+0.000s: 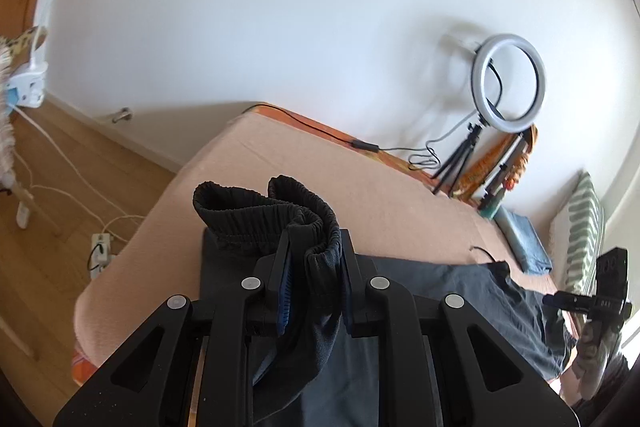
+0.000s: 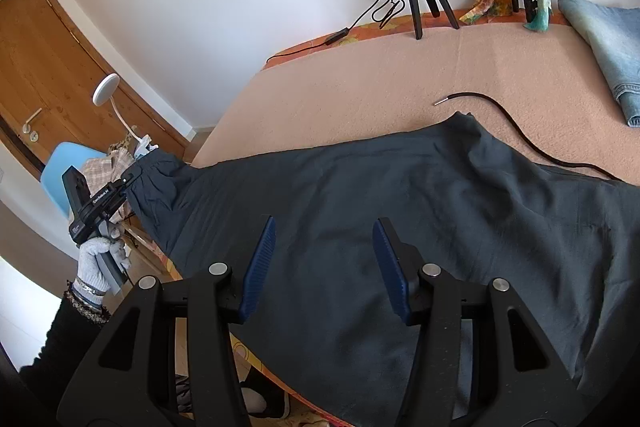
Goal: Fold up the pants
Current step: 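Grasp the pants' elastic waistband again with the left gripper, then grasp the waistband with the right gripper while the left gripper releases it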
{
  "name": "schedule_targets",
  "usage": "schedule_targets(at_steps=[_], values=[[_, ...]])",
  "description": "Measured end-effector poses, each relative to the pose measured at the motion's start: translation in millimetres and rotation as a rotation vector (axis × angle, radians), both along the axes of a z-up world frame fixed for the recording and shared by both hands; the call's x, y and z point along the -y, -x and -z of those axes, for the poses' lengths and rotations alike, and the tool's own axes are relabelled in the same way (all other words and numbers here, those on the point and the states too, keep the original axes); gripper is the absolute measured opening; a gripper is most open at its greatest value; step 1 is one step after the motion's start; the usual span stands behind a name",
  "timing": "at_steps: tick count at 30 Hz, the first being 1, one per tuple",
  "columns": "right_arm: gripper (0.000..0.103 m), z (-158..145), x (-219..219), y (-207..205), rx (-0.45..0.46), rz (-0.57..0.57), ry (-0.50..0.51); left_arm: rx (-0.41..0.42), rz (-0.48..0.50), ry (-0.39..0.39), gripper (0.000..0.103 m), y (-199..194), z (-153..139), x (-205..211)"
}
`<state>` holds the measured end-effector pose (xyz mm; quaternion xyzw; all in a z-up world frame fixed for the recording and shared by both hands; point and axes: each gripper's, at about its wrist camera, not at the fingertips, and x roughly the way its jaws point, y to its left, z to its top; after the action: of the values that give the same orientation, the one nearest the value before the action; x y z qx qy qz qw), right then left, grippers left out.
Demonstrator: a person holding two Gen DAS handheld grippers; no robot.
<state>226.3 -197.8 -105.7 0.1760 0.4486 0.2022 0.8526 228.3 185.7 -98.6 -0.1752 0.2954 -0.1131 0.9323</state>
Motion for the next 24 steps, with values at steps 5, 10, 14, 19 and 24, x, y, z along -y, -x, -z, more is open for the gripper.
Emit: schedule_targets(at_steps=[5, 10, 14, 19, 24], values=[[0.053, 15, -4, -6, -0.063, -0.023, -0.086, 0.007, 0.210, -0.152, 0.018, 2, 8, 101], [0.054, 37, -6, -12, -0.155, -0.026, -0.206, -0.020, 0.414, -0.259, 0.018, 16, 33, 188], [0.058, 60, -6, -17, -0.249, -0.012, -0.319, -0.047, 0.498, -0.286, 0.018, 29, 51, 229], [0.062, 87, -16, -26, -0.339, -0.007, -0.387, -0.057, 0.559, -0.299, 0.019, 46, 62, 252], [0.063, 106, -35, -34, -0.404, -0.028, -0.434, -0.106, 0.616, -0.243, 0.035, 56, 69, 260]])
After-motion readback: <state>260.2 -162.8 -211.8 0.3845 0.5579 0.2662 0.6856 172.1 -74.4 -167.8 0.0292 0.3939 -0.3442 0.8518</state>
